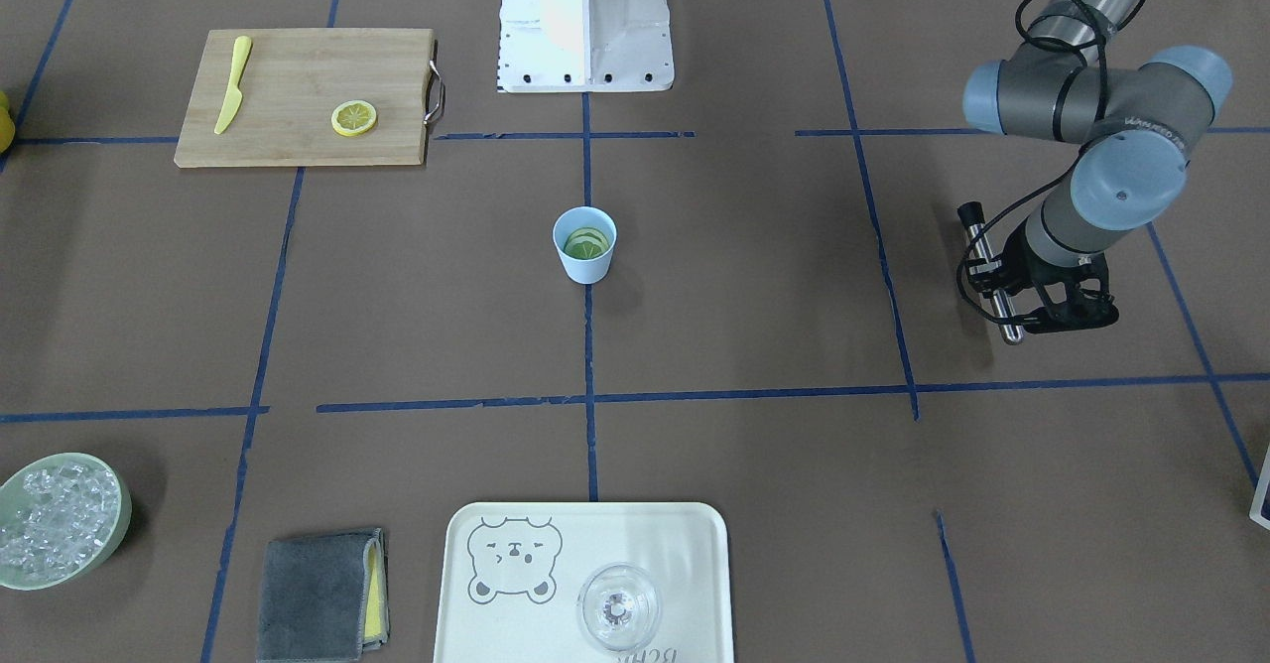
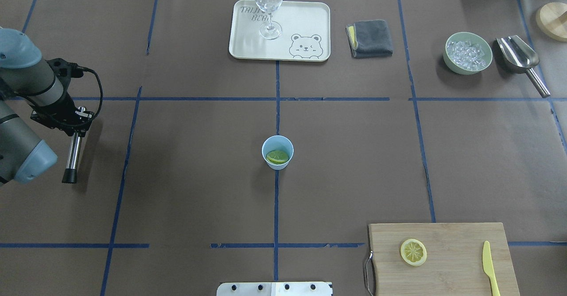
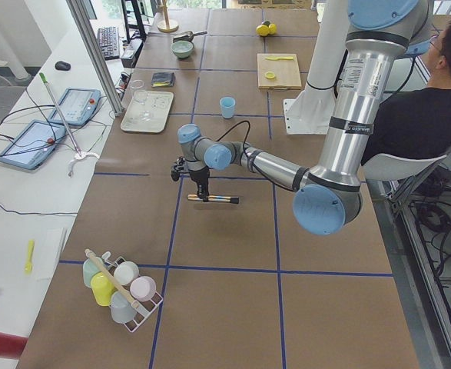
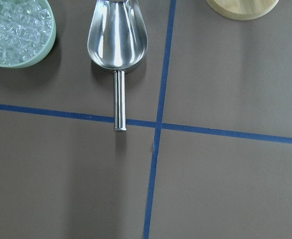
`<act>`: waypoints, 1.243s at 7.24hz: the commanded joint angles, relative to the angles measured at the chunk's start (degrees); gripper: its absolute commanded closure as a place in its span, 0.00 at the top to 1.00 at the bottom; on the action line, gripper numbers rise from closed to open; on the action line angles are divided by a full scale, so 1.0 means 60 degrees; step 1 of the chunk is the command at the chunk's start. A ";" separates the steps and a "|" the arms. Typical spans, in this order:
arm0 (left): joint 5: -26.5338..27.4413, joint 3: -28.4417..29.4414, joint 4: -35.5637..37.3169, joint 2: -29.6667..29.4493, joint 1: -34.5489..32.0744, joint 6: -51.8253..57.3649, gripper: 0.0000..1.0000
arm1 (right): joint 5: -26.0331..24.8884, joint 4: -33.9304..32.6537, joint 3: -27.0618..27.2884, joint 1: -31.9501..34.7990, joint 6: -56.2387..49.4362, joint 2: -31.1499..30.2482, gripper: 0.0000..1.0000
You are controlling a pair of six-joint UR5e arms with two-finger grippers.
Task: Squeeze lemon into cup
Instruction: 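Set the steel rod down on the table and release it with the left gripper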
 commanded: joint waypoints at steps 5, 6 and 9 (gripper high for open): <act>0.0024 -0.0271 -0.0203 -0.0709 -0.0971 0.0402 1.00 | 0.0082 -0.0009 -0.0184 0.0000 -0.0104 -0.0192 1.00; -0.0019 -0.0300 -0.0524 -0.0711 -0.1543 0.1189 1.00 | 0.0111 -0.0009 -0.0243 0.0000 -0.0061 -0.0440 1.00; -0.0499 -0.0286 -0.0411 -0.0261 -0.4147 0.4978 1.00 | 0.0097 -0.0024 -0.0259 0.0000 0.0013 -0.0457 1.00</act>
